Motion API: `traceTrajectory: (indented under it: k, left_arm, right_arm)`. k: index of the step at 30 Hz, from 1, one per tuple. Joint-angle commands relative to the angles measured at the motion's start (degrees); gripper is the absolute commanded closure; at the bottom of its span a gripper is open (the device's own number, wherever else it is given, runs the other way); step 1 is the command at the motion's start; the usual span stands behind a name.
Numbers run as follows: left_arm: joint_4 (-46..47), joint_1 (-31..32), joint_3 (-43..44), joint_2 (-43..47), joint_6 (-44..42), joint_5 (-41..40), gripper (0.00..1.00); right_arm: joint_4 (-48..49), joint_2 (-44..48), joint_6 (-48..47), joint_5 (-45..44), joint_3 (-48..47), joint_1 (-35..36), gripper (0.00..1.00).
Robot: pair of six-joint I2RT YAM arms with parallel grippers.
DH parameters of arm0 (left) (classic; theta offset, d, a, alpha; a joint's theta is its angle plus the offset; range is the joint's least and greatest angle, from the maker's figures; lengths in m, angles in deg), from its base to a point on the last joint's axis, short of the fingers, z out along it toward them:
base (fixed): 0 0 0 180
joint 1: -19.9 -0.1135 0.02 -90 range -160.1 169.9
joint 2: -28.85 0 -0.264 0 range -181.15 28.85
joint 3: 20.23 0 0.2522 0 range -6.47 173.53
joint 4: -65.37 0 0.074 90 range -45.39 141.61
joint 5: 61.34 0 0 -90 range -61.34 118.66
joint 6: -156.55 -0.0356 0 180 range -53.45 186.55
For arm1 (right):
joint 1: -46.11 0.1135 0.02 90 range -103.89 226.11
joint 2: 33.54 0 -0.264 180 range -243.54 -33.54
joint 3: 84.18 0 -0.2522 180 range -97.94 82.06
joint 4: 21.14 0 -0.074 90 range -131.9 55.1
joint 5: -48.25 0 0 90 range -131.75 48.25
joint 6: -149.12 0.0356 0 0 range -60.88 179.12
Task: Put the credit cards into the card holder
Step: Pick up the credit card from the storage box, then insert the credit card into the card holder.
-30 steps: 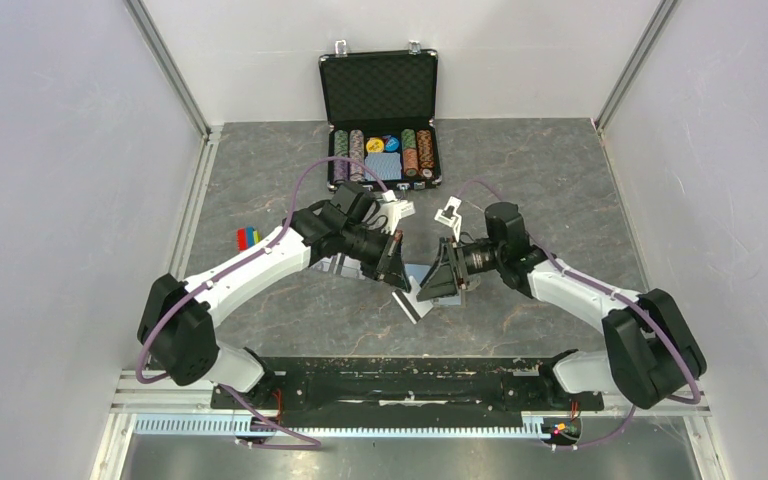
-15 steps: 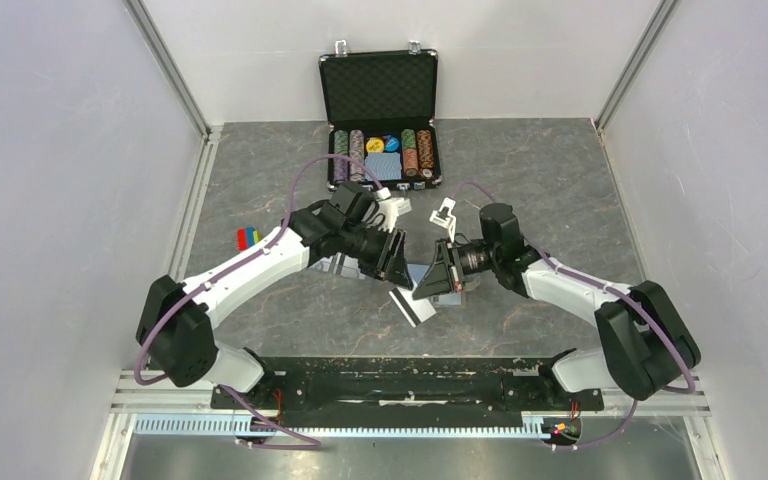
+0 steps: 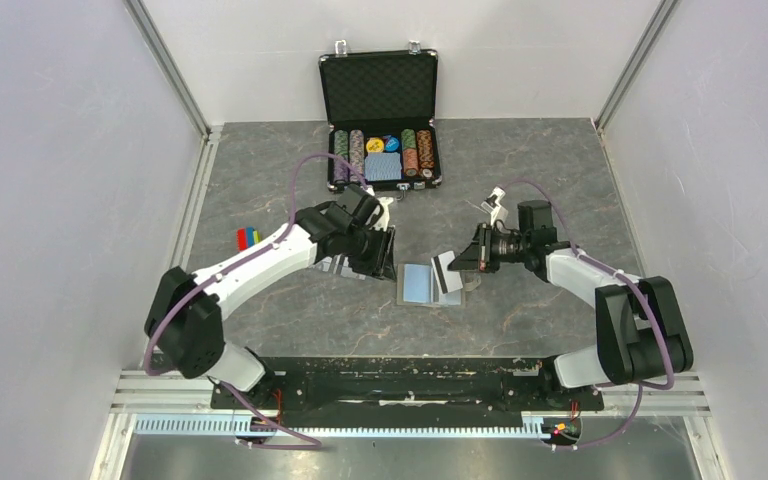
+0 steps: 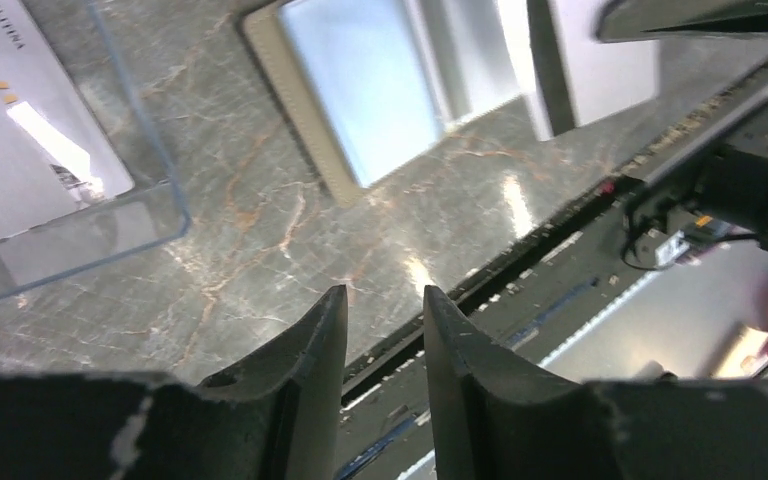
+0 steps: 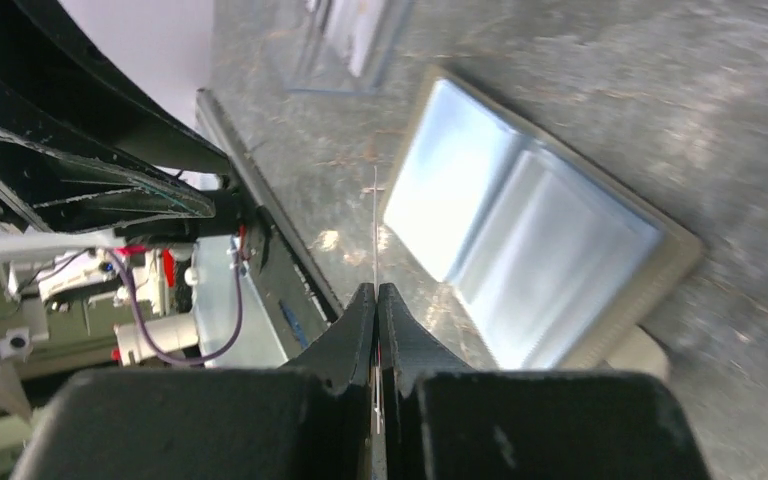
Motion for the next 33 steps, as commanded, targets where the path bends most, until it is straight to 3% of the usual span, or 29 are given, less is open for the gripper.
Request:
traceTrajectory:
  k: [1, 19, 25, 33]
  left_arm:
    - [-1.8, 0.6, 2.6, -4.9, 3.3, -5.8, 0.62]
    - [1.4, 2.6, 6.8, -21.4, 4.8, -9.0, 0.78]
    - [1.4, 3.7, 8.1, -24.4, 4.8, -8.8, 0.81]
    - [1.4, 5.0, 8.7, -27.0, 5.1, -8.9, 0.84]
  right_arm:
    - [-4.0, -0.3, 0.4, -7.1, -0.5, -0.9, 1.00]
    - [18.4, -3.8, 17.3, -13.8, 8.1, 1.8, 1.00]
    - [21.1, -7.1, 18.5, -15.5, 7.4, 5.1, 1.00]
    - [17.7, -7.3, 15.4, -19.7, 6.6, 5.3, 1.00]
